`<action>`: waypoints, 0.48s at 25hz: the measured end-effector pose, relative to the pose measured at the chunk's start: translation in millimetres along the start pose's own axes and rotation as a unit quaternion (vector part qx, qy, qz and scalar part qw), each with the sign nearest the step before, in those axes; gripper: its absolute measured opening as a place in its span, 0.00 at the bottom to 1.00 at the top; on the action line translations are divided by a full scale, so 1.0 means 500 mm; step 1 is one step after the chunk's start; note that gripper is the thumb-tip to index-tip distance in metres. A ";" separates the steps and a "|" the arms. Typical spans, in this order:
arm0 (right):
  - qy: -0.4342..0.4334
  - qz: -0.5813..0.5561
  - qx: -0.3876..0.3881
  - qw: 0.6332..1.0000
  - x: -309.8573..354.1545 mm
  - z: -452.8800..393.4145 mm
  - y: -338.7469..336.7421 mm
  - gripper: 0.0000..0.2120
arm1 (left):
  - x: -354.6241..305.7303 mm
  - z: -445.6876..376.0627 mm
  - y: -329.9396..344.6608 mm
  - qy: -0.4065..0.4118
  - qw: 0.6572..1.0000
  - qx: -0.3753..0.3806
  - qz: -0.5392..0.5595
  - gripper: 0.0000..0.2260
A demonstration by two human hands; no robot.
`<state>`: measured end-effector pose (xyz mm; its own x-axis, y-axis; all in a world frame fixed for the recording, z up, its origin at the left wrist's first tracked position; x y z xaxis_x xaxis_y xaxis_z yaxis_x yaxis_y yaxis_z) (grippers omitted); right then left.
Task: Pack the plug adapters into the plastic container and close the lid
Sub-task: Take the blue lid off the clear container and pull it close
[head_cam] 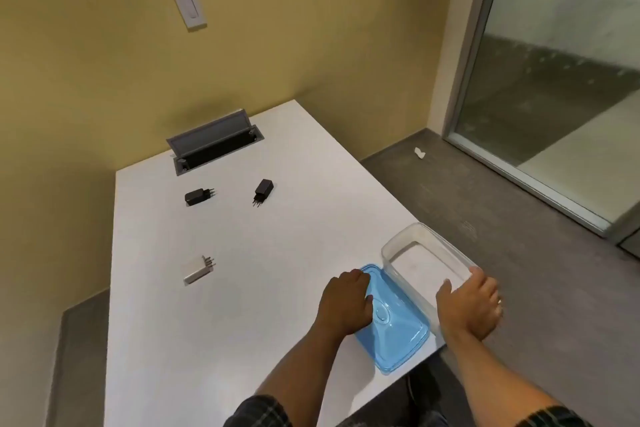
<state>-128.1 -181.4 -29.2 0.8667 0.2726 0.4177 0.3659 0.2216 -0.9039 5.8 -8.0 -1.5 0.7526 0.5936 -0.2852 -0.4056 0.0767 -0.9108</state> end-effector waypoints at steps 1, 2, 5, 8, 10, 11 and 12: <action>0.047 -0.036 0.001 0.998 -0.011 -0.003 -0.005 0.27 | -0.012 -0.013 0.005 -0.003 1.000 0.015 0.027 0.23; 0.086 -0.062 0.005 0.994 -0.019 -0.004 -0.013 0.28 | -0.025 -0.025 0.007 -0.005 0.998 0.027 0.055 0.26; 0.138 -0.095 0.033 0.985 -0.057 -0.007 -0.016 0.29 | -0.053 -0.063 0.025 -0.019 0.989 0.067 0.129 0.34; 0.143 -0.097 0.061 0.983 -0.086 -0.018 -0.002 0.26 | -0.070 -0.093 0.045 -0.050 0.965 0.097 0.236 0.37; 0.130 -0.089 0.081 0.984 -0.101 -0.030 0.005 0.23 | -0.080 -0.111 0.054 -0.063 0.953 0.103 0.277 0.34; 0.121 -0.087 0.088 0.985 -0.103 -0.033 0.008 0.22 | -0.082 -0.115 0.056 -0.067 0.949 0.105 0.291 0.33; 0.117 -0.084 0.093 0.985 -0.105 -0.039 0.011 0.22 | -0.084 -0.125 0.061 -0.068 0.945 0.107 0.302 0.32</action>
<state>-165.1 -212.7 -57.8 0.8615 -0.0020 0.5078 0.4617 0.4195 -0.7816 -5.9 -80.7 -36.0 0.2823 0.6769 -0.6798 -0.8461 -0.1582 -0.5090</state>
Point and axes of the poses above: each hand's wrist, its own z-axis away from the middle knuckle, its own y-axis out of the palm, x = y × z, the point moved 1 cm from there along -z, towards the middle knuckle, and after that the axes turned 9 degrees about x, right-handed, at the moved point
